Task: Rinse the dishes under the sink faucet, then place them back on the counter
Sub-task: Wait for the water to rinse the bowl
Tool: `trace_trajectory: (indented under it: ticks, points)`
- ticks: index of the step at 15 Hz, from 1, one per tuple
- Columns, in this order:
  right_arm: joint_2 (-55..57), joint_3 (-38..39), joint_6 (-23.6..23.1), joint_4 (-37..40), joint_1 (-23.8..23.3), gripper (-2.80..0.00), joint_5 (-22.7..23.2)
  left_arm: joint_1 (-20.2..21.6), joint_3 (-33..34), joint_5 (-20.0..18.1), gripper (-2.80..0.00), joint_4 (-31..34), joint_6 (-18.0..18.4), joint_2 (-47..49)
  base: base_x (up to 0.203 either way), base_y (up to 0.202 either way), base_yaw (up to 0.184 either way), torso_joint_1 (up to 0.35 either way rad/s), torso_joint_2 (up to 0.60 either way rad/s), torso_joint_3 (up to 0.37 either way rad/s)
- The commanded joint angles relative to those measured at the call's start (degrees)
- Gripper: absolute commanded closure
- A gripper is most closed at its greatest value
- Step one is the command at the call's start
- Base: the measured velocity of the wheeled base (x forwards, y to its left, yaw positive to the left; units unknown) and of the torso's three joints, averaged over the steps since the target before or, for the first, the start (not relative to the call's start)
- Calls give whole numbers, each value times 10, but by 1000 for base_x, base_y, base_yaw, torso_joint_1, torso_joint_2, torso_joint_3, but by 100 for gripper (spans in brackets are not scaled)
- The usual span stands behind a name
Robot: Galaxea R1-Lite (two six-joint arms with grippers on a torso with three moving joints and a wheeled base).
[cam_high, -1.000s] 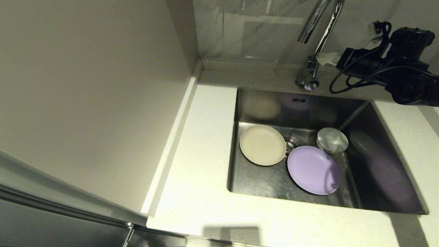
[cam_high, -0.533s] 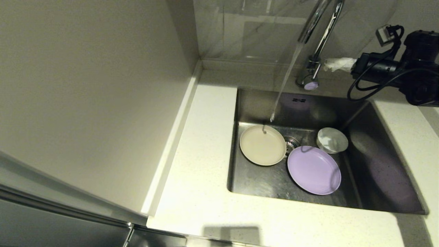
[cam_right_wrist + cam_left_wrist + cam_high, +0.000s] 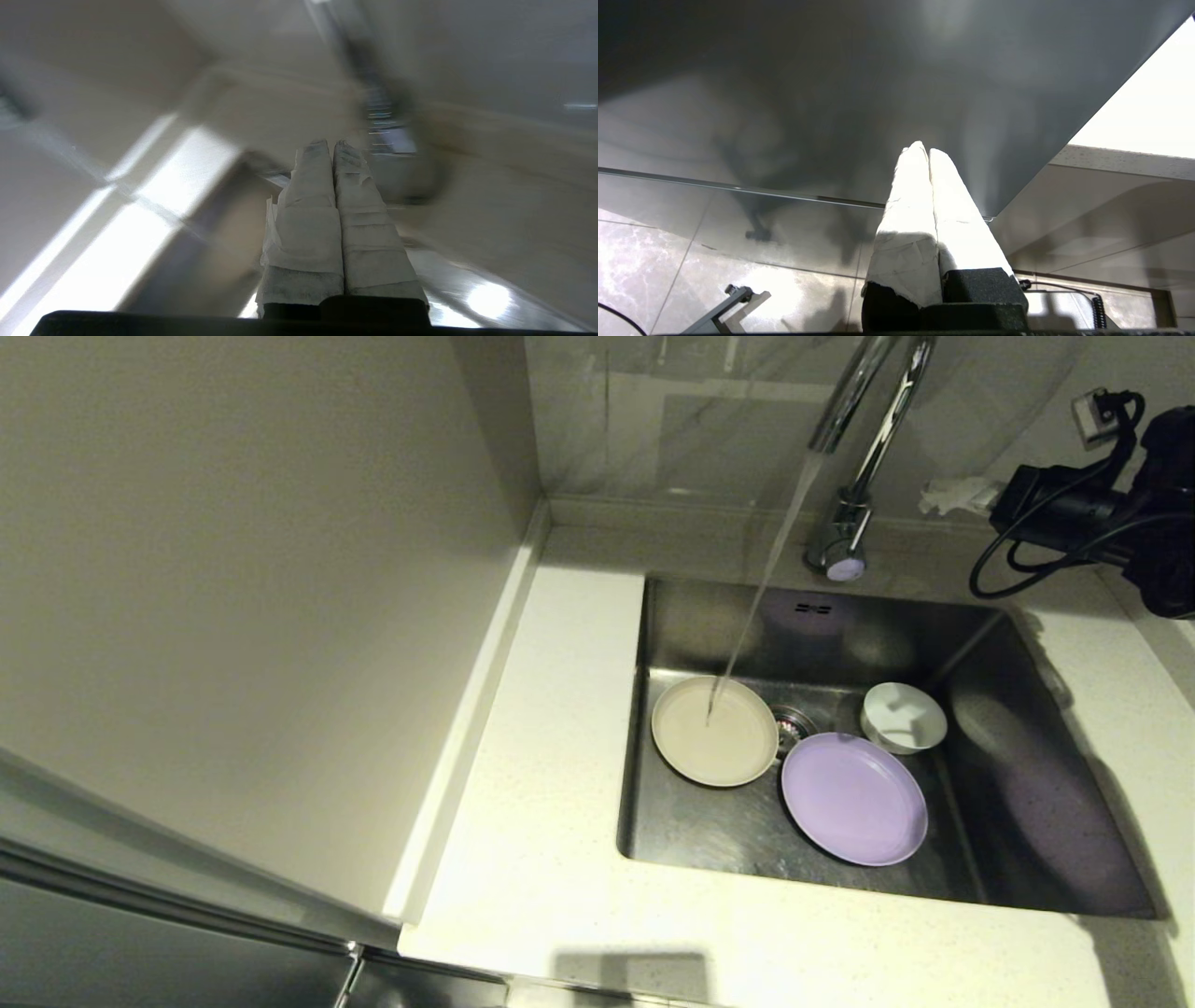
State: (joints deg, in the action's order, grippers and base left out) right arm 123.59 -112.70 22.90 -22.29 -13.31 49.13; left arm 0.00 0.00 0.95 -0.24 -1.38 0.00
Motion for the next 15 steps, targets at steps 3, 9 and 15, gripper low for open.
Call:
trace_trajectory:
  ticks: [3, 9, 15]
  points:
    - [-8, 19, -215, 83, -22, 0, -109, 0, 0, 0, 0, 0, 0, -1, 0, 0, 0, 0, 0, 0]
    - [-110, 188, -340, 301, -35, 0, -554, 0, 0, 0, 0, 0, 0, -1, 0, 0, 0, 0, 0, 0]
    - [-404, 445, -301, 313, -30, 0, -498, 0, 0, 0, 0, 0, 0, -1, 0, 0, 0, 0, 0, 0]
